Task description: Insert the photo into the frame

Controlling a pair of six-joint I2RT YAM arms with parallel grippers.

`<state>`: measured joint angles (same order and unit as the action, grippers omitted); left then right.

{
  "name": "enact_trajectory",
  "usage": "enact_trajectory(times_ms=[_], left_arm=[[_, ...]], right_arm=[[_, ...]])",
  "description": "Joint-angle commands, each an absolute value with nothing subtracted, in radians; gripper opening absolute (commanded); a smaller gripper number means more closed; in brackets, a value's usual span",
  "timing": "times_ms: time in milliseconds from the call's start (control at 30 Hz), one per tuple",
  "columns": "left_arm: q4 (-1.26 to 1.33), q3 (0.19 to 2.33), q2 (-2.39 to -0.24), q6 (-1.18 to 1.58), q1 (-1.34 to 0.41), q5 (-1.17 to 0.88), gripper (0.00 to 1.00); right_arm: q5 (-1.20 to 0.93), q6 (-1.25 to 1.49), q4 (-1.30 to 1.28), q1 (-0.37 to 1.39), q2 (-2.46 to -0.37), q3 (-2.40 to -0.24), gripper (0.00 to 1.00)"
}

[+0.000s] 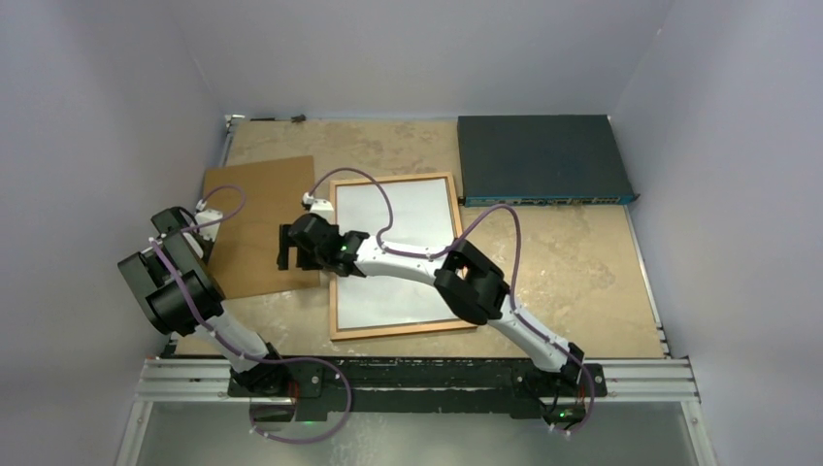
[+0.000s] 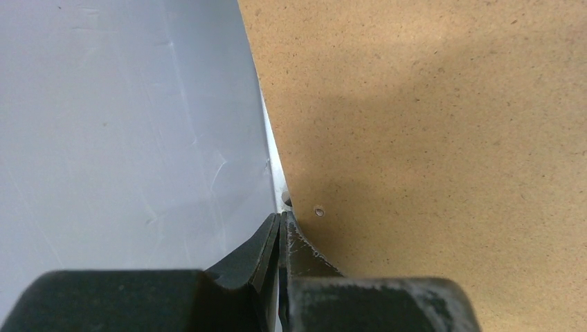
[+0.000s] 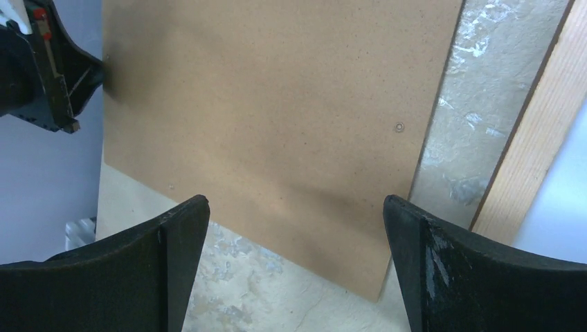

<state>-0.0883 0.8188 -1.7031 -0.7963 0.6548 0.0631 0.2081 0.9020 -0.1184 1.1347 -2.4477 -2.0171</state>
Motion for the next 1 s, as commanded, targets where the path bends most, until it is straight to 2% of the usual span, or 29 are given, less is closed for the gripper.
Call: enact_trajectory(times_ms=[0, 367, 700, 767, 967], left_arm=[[-0.153, 0.823, -1.708, -0.776, 0.651, -0.015, 0.00], [-0.138, 0.814, -1.737, -0.773, 0.650, -0.019, 0.00], [-0.130, 0.806, -1.792, -0.763, 0.649, -0.059, 0.00], [-0.136, 0.805, -1.805, -0.761, 0.644, -0.068, 0.00], [-0.143, 0.769, -1.793, -0.758, 0.626, -0.094, 0.00]], right_arm=[[0.320, 0.888, -0.259, 1.140, -2.434, -2.043, 0.99], [0.335, 0.898, -0.337, 1.159, -2.475, -2.097, 0.99], [0.094, 0.964, -0.272, 1.157, -2.524, -2.132, 0.99], [0.053, 0.979, -0.219, 1.152, -2.495, -2.099, 0.99], [-0.090, 1.078, 0.131, 1.131, -2.305, -1.807, 0.99]])
